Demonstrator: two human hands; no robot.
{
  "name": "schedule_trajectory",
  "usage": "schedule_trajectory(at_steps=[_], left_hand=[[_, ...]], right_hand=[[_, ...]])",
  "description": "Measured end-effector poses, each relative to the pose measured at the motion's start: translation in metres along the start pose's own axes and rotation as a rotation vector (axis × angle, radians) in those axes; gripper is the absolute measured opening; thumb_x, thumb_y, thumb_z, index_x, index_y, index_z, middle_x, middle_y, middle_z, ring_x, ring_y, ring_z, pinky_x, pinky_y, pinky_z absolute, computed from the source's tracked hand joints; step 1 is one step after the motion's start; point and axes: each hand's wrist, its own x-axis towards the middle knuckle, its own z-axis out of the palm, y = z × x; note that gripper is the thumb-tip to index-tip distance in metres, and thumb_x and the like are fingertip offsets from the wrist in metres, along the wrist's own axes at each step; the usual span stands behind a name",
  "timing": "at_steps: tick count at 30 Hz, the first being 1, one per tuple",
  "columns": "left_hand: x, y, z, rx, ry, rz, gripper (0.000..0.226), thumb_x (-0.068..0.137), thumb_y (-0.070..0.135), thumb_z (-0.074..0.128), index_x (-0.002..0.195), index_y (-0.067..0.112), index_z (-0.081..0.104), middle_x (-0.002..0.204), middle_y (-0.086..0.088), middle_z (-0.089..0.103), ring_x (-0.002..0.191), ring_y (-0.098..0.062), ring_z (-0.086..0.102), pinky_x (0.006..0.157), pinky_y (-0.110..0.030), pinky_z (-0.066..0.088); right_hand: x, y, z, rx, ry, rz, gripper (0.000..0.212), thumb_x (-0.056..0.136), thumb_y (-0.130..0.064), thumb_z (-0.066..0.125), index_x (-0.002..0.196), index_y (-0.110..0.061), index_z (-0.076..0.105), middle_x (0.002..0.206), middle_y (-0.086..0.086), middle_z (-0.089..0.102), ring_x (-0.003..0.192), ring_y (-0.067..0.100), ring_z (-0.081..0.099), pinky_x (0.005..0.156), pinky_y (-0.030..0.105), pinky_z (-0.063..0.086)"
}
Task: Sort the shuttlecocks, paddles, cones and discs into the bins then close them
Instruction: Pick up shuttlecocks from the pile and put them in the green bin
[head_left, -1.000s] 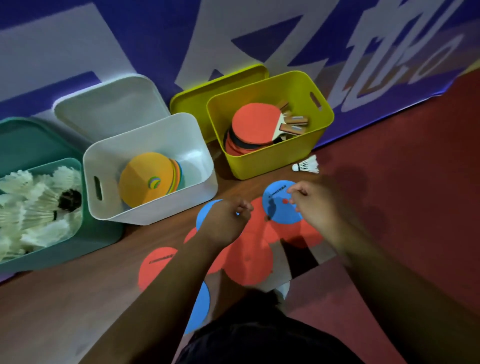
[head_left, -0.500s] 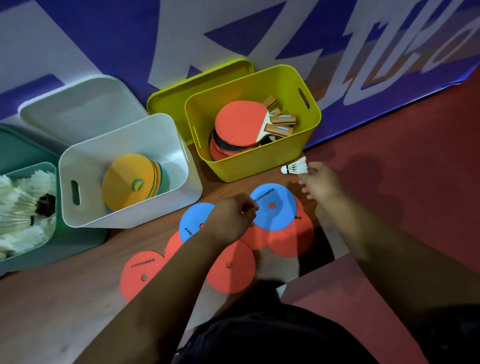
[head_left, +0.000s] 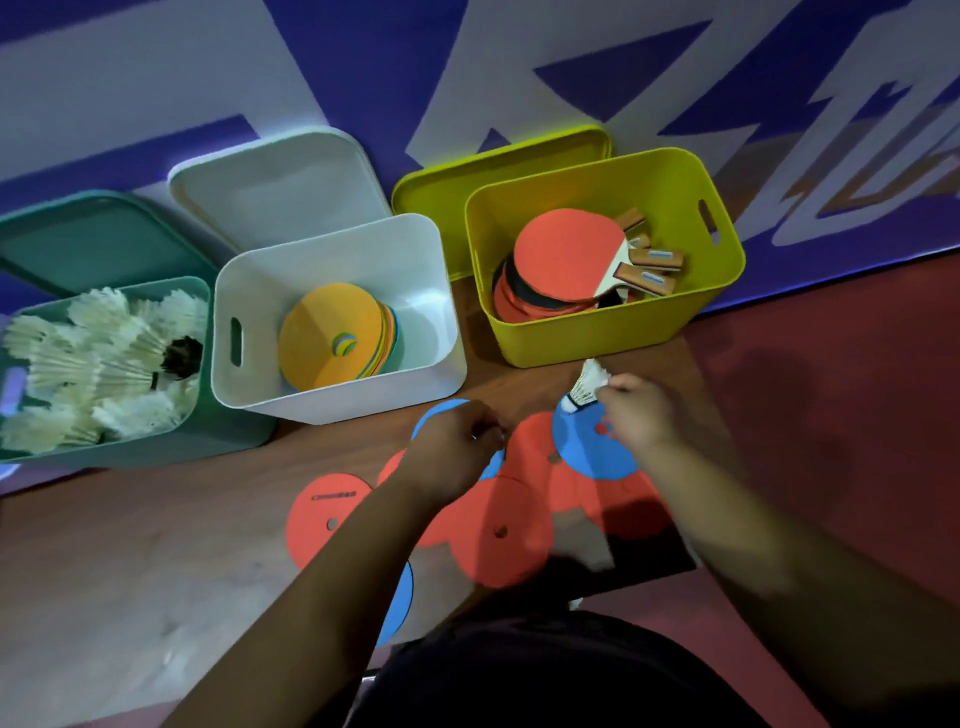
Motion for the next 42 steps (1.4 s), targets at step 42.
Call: schedule_trajectory(at_steps=[42], left_hand=[[-0.134, -0.297, -0.21, -0.342, 0.211, -0.273, 0.016, 0.092, 0.034, 0.061, 0.093, 0.021, 0.069, 0.086, 0.0, 0.076, 0.078, -0.023, 0.072, 0.073, -0.04, 0.059]], right_hand=[[-0.215, -0.183, 0.338, -0.329, -0.24, -0.705, 0.023, 0.097, -0.024, 0.061, 0.091, -0.042, 0.075, 0.078, -0.021, 0.071, 0.073, 0.003, 0.065, 0.076, 0.035, 0.057]])
